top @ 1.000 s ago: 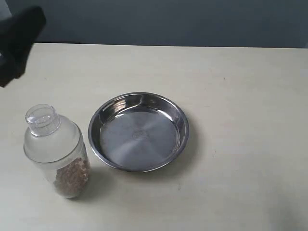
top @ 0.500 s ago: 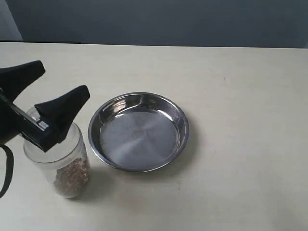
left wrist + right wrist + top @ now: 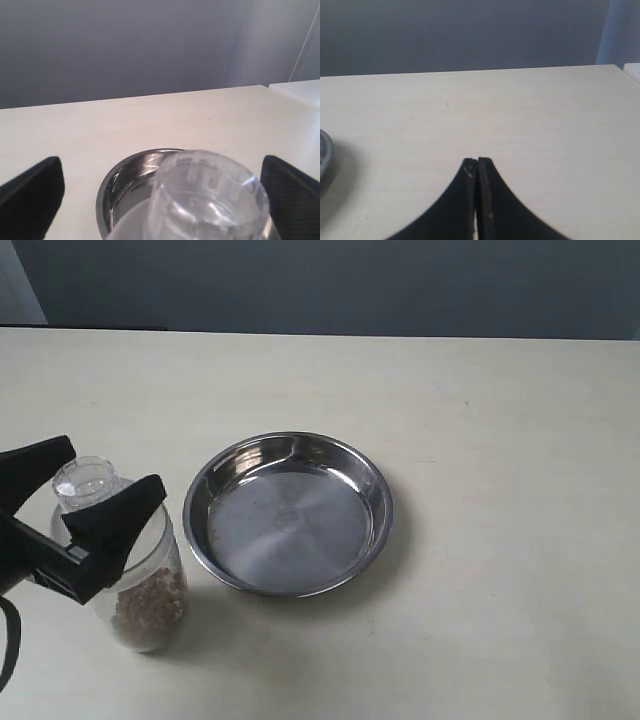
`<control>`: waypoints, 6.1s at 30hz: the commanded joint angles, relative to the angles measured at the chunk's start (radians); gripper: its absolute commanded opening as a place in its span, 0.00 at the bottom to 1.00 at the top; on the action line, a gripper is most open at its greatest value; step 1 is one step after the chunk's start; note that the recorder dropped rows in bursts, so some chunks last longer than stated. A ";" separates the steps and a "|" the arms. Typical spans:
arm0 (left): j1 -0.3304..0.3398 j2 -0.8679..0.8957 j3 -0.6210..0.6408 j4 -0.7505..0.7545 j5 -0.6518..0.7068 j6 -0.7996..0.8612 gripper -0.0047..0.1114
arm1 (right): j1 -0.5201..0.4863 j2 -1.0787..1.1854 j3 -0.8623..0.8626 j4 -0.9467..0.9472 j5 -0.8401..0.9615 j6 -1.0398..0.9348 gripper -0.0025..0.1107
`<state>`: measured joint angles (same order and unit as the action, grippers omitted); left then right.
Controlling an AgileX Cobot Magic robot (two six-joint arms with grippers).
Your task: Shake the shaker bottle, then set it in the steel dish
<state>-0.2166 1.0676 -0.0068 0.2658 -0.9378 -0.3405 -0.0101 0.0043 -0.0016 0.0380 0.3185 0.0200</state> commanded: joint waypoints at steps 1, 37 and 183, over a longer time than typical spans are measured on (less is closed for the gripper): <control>-0.004 0.011 0.007 -0.008 -0.012 -0.001 0.89 | 0.001 -0.004 0.002 -0.002 -0.012 0.000 0.01; -0.004 0.491 0.007 -0.024 -0.133 0.012 0.89 | 0.001 -0.004 0.002 -0.002 -0.012 0.000 0.01; -0.432 0.327 -0.652 -0.140 0.371 0.123 0.04 | 0.001 -0.004 0.002 -0.002 -0.012 0.000 0.01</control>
<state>-0.6368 1.5073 -0.5966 0.1039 -0.3580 -0.2262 -0.0101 0.0043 -0.0016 0.0380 0.3181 0.0196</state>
